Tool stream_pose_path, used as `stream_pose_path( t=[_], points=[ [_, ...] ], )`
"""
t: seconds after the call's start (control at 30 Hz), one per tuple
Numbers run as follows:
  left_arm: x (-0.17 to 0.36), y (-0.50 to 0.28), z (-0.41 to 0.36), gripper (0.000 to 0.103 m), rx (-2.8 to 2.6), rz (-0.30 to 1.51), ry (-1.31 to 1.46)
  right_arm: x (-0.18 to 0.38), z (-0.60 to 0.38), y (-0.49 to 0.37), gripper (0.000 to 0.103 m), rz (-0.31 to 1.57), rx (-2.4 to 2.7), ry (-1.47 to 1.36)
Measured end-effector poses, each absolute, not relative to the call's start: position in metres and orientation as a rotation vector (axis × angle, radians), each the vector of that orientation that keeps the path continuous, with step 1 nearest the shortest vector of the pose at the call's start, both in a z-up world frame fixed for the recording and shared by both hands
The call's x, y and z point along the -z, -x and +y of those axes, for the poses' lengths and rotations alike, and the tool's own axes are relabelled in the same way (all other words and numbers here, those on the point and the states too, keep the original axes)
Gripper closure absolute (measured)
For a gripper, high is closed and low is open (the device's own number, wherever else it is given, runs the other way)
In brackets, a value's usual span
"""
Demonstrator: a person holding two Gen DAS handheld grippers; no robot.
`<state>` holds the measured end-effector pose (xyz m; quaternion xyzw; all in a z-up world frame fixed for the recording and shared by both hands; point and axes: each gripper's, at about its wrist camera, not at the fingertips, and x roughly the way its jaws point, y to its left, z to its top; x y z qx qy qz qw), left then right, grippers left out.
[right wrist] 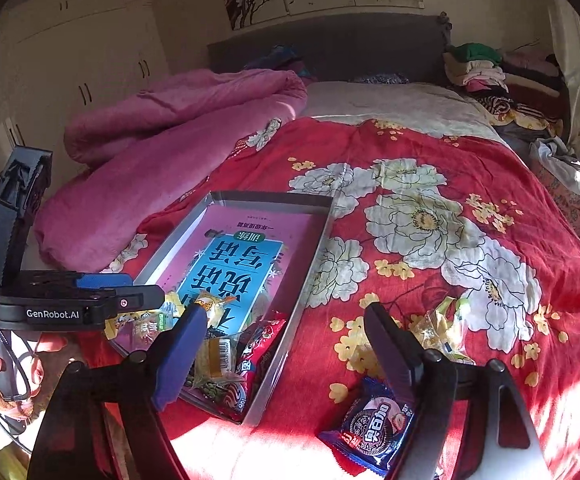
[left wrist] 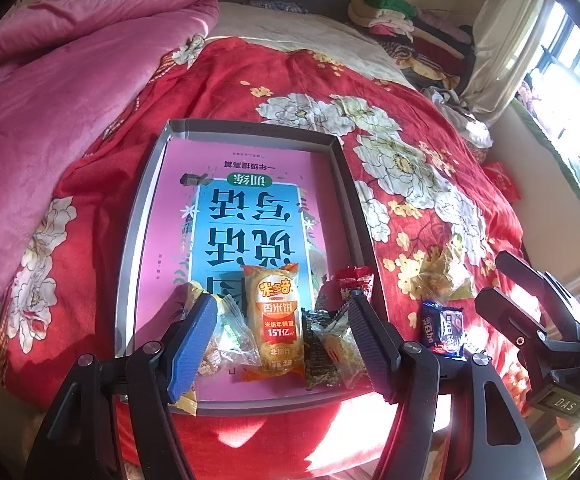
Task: Organize snacks
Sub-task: 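Move the left tool to the clear noodle bag while the right tool reaches the Snickers bar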
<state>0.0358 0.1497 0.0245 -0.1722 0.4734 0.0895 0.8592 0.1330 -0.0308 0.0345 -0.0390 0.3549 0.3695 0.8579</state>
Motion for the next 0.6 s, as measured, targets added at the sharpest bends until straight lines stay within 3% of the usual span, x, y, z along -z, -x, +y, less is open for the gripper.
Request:
stream_pose_path(
  t=[0.6],
  points=[
    [-0.040, -0.055, 0.107, 0.033, -0.088, 0.988, 0.320, -0.047, -0.118, -0.161, 0.015, 0.710, -0.597, -0.026]
  ],
)
